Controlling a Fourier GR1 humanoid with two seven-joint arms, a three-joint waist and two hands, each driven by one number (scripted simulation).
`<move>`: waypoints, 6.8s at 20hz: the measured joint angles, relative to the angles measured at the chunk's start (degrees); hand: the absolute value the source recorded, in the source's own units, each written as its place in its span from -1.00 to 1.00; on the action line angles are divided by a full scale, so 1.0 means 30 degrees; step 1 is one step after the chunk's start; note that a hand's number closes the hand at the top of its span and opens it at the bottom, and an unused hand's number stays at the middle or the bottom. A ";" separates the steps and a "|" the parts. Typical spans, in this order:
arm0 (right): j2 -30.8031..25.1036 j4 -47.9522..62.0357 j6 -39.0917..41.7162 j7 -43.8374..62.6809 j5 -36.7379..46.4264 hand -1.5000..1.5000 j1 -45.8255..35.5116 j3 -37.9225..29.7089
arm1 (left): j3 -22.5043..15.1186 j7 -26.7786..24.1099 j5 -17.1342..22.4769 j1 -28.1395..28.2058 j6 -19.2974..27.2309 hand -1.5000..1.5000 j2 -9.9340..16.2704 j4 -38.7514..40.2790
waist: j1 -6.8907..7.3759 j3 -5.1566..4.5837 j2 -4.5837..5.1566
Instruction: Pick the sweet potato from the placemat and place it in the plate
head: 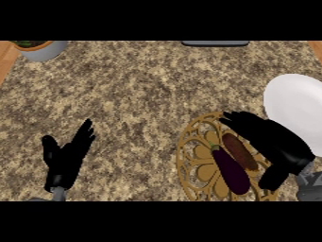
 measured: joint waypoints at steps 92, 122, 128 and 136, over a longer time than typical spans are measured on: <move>0.8796 1.3127 -2.5061 2.0353 2.6332 -1.00 -0.7729 -2.7579 | 0.2368 0.1713 -0.2789 -0.0499 -0.2208 0.00 -0.2248 -0.0752 | 0.0621 0.0079 0.0289; 1.0163 1.1609 -3.4479 1.1149 0.5569 -1.00 -0.2416 -1.8829 | 0.2957 0.1023 -0.2869 0.0538 -0.2520 0.00 -0.2201 -0.0432 | -0.0169 0.0028 -0.0091; 1.1017 0.8776 -3.4884 1.1804 0.4288 -1.00 0.1303 -1.4285 | 0.2704 0.1291 -0.3238 0.0712 -0.2311 0.00 -0.2466 -0.1042 | -0.0066 0.0007 -0.0058; 1.1240 0.9116 -3.5074 1.4832 0.6377 -1.00 0.2454 -1.1950 | 0.2775 0.1199 -0.3688 0.0113 -0.2072 0.00 -0.2997 -0.0346 | -0.0004 -0.0016 -0.0009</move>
